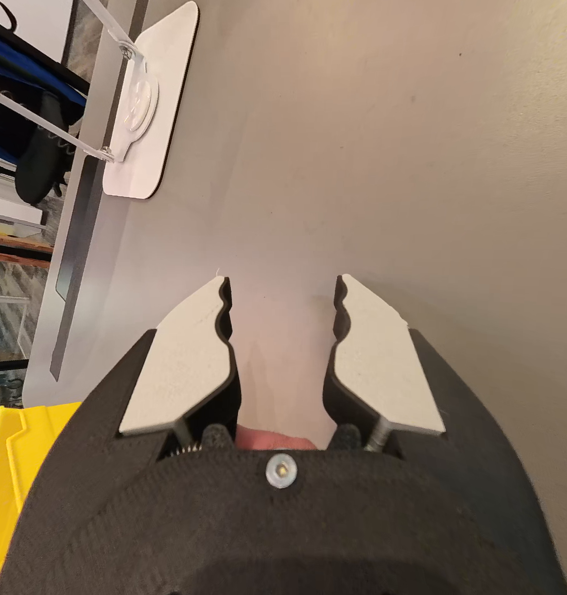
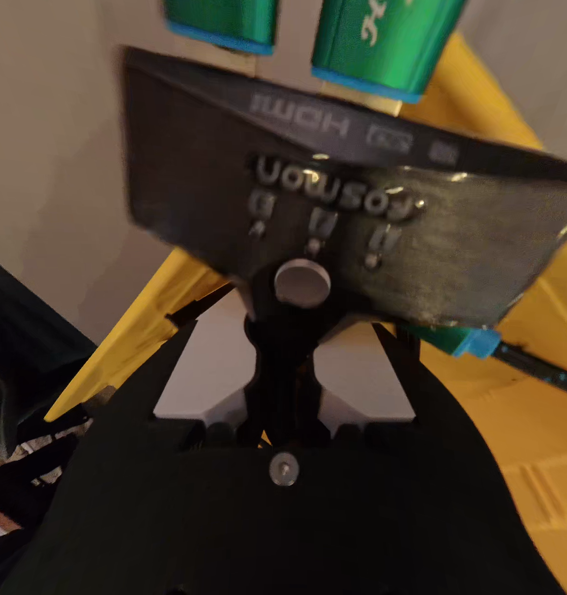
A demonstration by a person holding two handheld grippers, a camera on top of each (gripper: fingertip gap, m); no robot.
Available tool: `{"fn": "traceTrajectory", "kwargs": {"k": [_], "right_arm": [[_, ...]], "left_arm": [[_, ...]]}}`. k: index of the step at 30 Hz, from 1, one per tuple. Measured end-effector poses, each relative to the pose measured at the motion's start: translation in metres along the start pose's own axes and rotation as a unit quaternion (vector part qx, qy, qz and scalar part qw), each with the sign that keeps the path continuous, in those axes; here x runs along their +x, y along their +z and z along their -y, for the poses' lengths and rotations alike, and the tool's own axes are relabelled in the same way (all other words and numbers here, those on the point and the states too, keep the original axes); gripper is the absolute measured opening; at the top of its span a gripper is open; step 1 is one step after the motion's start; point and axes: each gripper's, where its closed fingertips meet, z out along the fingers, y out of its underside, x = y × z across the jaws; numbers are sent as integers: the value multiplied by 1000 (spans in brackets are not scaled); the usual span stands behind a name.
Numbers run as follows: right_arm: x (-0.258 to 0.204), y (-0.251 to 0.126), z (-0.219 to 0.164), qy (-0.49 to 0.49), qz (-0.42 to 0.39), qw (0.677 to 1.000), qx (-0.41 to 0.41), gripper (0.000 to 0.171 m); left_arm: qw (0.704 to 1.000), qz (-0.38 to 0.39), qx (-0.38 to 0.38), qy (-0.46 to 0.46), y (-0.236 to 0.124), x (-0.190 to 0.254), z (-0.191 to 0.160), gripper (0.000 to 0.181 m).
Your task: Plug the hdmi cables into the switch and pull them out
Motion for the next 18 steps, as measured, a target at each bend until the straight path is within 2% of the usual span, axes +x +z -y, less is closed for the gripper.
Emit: {"fn": "traceTrajectory", "kwargs": {"k": [4,8,12,15,18], "right_arm": [[10,11,-1,-3,-40,999,-30,15],[9,9,-6,-16,-65,996,-51,27],[4,-15,-3,-49,-112,991,-44,51],[-5,-41,-6,-68,-130,988,-47,78],[-15,-72,-6,-78,-129,988,-34,88]], "left_arm": [[1000,-3,0,3,-1,2,-1,61],[1000,-5,0,7,-1,3,-1,61],[1000,-3,1,3,-3,0,-2,61],[1000,-3,-3,0,-1,-3,-5,61],[1000,-3,-2,-4,-1,-4,-4,61]]}}
